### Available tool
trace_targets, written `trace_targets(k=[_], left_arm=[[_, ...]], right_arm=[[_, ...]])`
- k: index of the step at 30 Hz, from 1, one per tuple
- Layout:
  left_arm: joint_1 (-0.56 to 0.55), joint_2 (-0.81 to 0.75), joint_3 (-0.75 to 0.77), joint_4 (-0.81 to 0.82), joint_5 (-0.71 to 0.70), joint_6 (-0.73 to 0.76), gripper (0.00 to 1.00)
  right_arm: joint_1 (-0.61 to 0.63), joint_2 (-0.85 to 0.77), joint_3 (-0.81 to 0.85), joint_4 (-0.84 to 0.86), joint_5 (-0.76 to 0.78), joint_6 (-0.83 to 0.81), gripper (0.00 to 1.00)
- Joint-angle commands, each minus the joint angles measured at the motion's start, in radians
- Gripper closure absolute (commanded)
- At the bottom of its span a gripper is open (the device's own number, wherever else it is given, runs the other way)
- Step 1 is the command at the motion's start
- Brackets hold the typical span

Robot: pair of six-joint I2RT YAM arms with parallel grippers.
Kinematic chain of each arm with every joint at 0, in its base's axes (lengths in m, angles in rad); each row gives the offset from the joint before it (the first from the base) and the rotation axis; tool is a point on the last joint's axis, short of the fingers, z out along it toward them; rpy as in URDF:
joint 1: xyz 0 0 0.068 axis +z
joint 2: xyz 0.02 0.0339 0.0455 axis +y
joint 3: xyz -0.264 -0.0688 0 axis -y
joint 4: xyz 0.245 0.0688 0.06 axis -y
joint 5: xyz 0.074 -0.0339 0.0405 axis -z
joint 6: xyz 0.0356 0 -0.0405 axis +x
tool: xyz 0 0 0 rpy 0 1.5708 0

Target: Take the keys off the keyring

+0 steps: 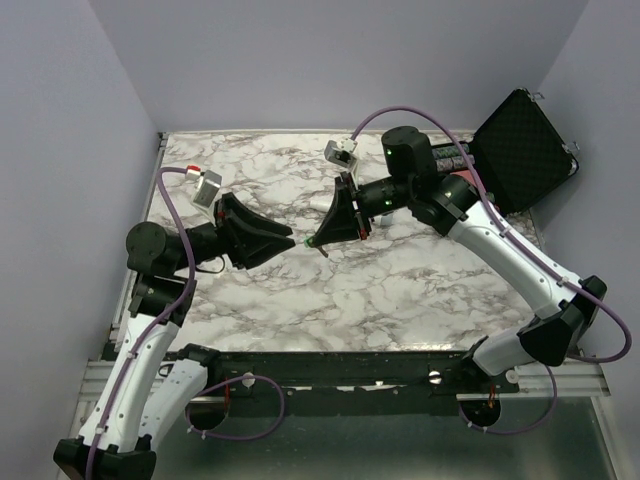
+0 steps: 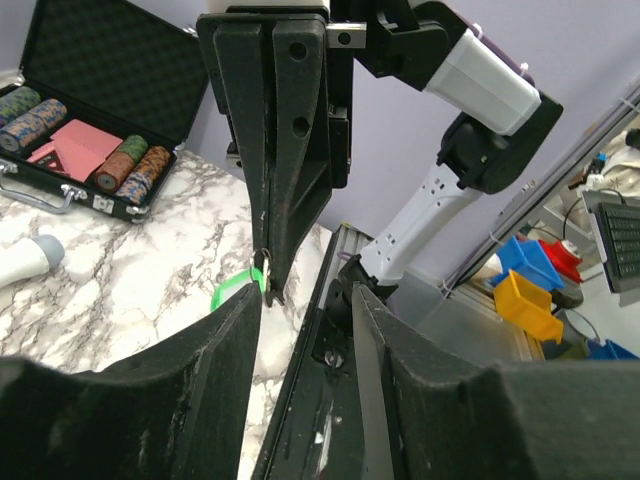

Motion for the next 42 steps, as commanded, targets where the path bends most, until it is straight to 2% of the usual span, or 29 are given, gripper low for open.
trace_targets(k=[1, 10, 18, 22, 29, 37, 42], left_arm=[[0.006, 0.007, 0.005, 0.094, 0.087, -0.014, 0.56], [0.005, 0.044, 0.057, -0.051, 0.106, 0.094, 0.62], [-0.055, 0.088, 0.113, -0.188, 0.039, 0.190, 0.63], [-0.089, 0.104, 0.130, -0.203, 0.013, 0.207, 0.64], [-0.118, 0.124, 0.148, -0.235, -0.009, 0.230, 0.73], [-0.123, 0.142, 0.179, -0.263, -0.045, 0.253, 0.73], [-0.124, 0.157, 0.211, -0.346, -0.073, 0.293, 0.58]], right_arm=[[-0.006, 0.027, 0.021, -0.009, -0.106, 0.007, 0.99], [-0.008, 0.026, 0.023, 0.045, -0.132, 0.050, 0.99], [-0.006, 0.023, 0.009, 0.081, -0.132, 0.082, 0.99], [-0.008, 0.021, 0.009, 0.080, -0.129, 0.087, 0.99], [-0.008, 0.020, 0.004, 0.084, -0.135, 0.092, 0.99], [-0.008, 0.020, -0.006, 0.100, -0.147, 0.104, 0.99], [-0.008, 0.013, -0.008, 0.103, -0.144, 0.105, 0.99]])
